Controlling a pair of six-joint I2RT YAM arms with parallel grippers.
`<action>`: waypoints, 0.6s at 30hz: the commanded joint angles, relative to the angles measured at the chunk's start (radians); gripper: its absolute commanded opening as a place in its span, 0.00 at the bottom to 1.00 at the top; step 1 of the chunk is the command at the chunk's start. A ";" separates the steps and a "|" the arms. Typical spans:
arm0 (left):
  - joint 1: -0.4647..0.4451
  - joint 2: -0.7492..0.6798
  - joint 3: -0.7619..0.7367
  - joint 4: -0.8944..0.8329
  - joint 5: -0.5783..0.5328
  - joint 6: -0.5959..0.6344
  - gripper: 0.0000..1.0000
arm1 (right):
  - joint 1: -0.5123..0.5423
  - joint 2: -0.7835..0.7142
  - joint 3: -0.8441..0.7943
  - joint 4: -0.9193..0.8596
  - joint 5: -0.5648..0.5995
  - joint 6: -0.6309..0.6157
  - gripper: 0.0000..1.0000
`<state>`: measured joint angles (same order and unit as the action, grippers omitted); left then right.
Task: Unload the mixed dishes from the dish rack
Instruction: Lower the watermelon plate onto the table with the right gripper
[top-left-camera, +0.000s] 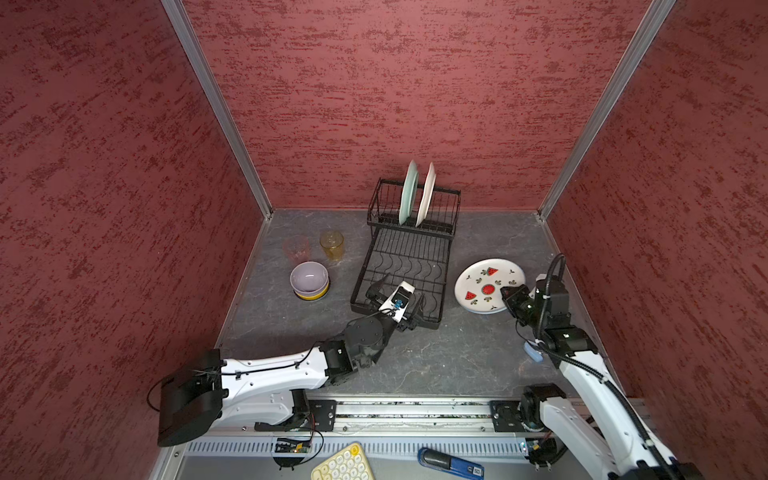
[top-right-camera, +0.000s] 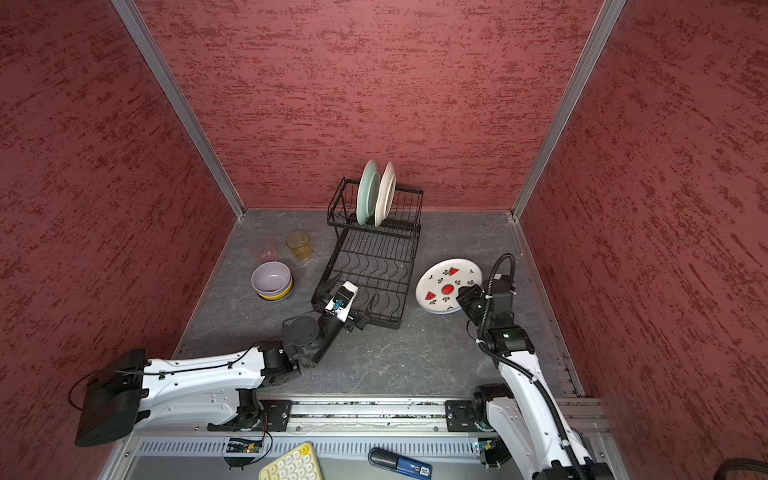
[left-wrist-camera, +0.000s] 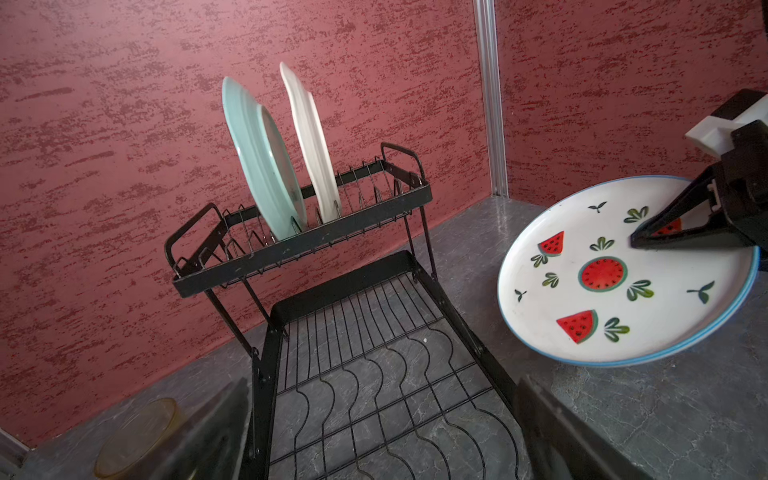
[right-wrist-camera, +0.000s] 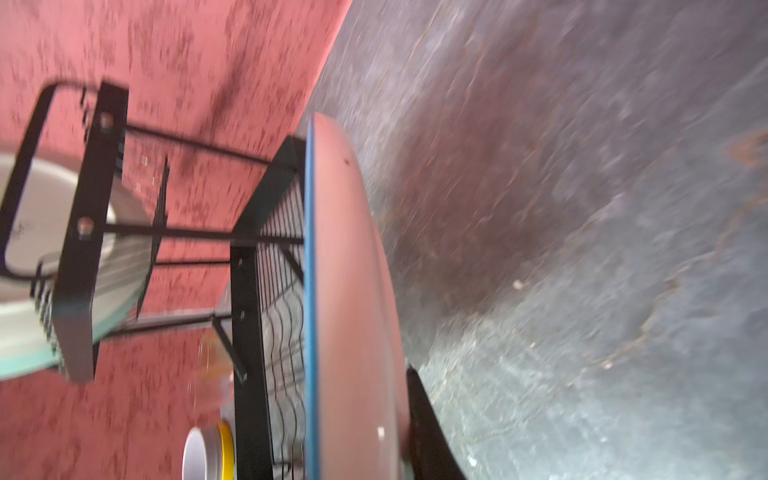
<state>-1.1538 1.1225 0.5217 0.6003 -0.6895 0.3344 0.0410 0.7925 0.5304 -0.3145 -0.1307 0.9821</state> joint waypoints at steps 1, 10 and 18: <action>0.009 -0.020 -0.009 -0.026 -0.007 -0.028 1.00 | -0.054 0.034 0.049 0.132 -0.038 -0.030 0.00; 0.023 -0.029 -0.009 -0.046 0.015 -0.058 1.00 | -0.088 0.204 0.045 0.155 -0.063 -0.112 0.00; 0.023 -0.013 -0.005 -0.054 0.041 -0.068 1.00 | -0.092 0.303 0.027 0.136 -0.011 -0.143 0.00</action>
<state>-1.1339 1.1011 0.5213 0.5510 -0.6682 0.2832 -0.0437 1.0775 0.5304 -0.2371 -0.1654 0.8612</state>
